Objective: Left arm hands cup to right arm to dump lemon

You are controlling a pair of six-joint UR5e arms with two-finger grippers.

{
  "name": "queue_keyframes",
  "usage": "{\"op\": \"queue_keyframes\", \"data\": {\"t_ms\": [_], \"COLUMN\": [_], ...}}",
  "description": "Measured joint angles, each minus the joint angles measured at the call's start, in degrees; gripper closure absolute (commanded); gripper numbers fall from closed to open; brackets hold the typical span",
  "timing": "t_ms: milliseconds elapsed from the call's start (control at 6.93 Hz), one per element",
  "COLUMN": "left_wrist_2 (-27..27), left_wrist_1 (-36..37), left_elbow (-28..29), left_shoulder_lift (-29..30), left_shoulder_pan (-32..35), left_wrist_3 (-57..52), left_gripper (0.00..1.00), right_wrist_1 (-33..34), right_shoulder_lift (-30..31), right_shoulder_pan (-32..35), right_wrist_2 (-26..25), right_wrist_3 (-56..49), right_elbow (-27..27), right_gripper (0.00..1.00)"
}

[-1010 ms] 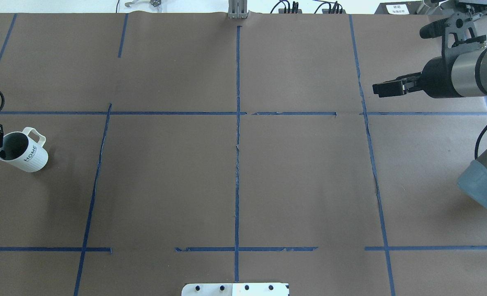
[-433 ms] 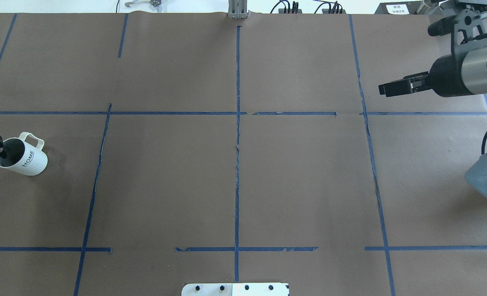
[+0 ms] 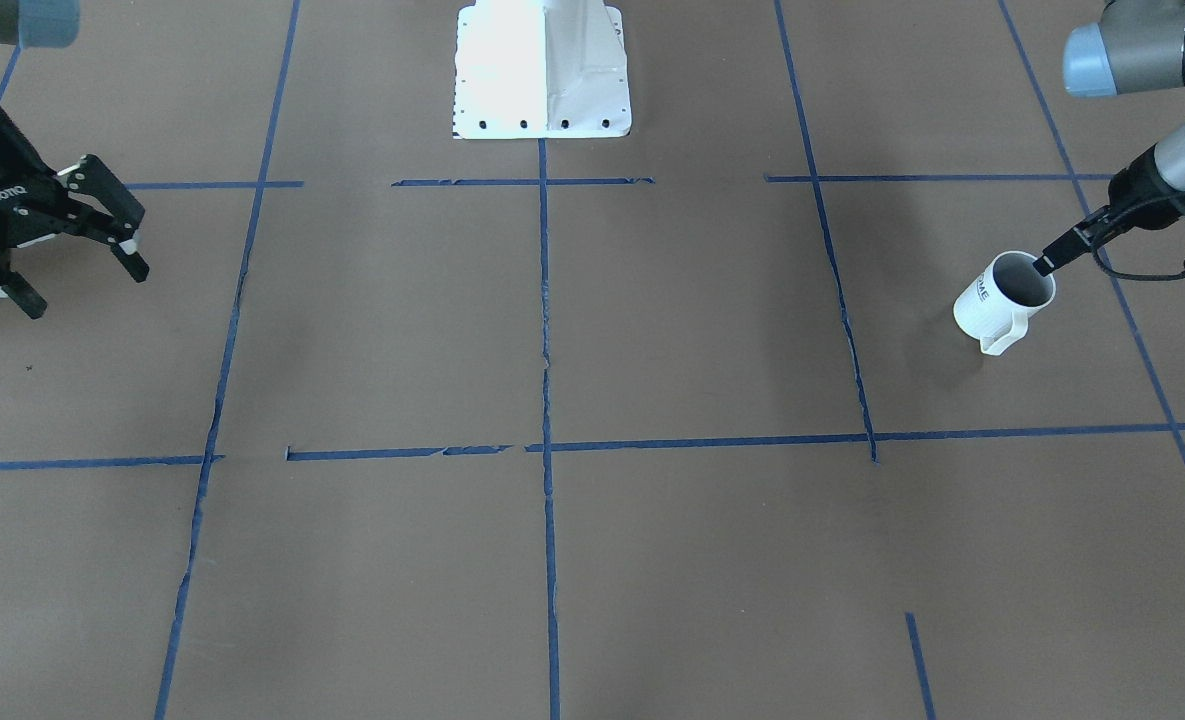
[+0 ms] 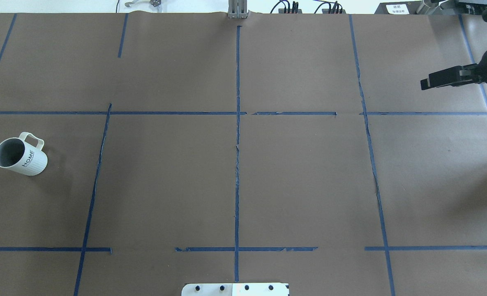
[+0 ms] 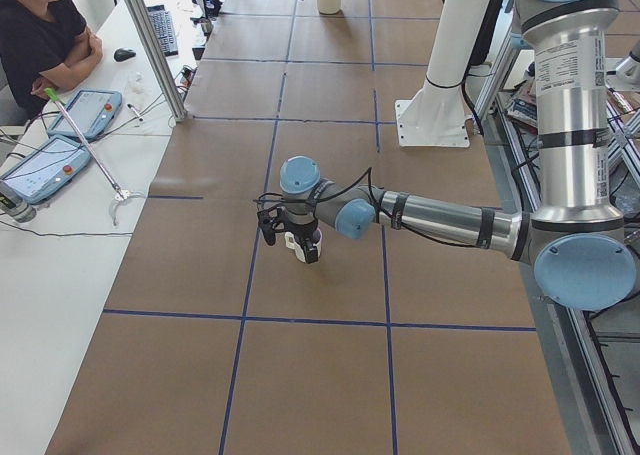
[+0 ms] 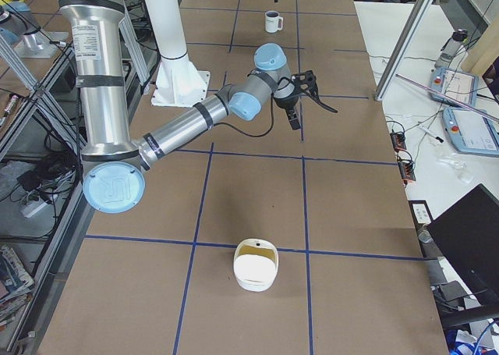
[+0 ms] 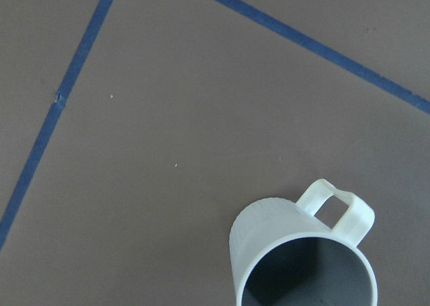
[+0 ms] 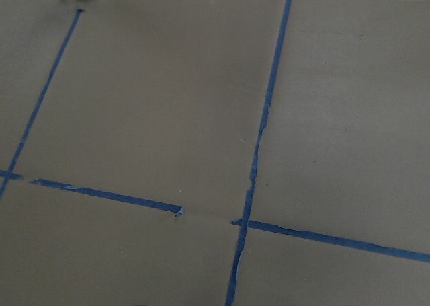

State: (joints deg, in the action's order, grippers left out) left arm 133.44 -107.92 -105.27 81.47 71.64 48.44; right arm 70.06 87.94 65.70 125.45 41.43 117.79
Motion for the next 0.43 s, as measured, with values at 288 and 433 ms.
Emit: {"op": "queue_keyframes", "data": {"t_ms": [288,433], "left_wrist_2": [-0.3,-0.4], "left_wrist_1": [1.9,6.4], "left_elbow": [0.5,0.3], "left_shoulder_lift": [0.5,2.4], "left_shoulder_pan": [5.0,7.7], "left_wrist_3": [-14.8,-22.3], "left_gripper": [0.00,0.00], "right_wrist_1": [1.3,3.8], "right_shoulder_lift": [5.0,6.7], "right_shoulder_pan": [3.9,6.3], "right_wrist_2": [4.5,5.6], "right_wrist_3": [-4.6,-9.4], "right_elbow": [-0.3,-0.4], "right_gripper": [0.00,0.00]}}
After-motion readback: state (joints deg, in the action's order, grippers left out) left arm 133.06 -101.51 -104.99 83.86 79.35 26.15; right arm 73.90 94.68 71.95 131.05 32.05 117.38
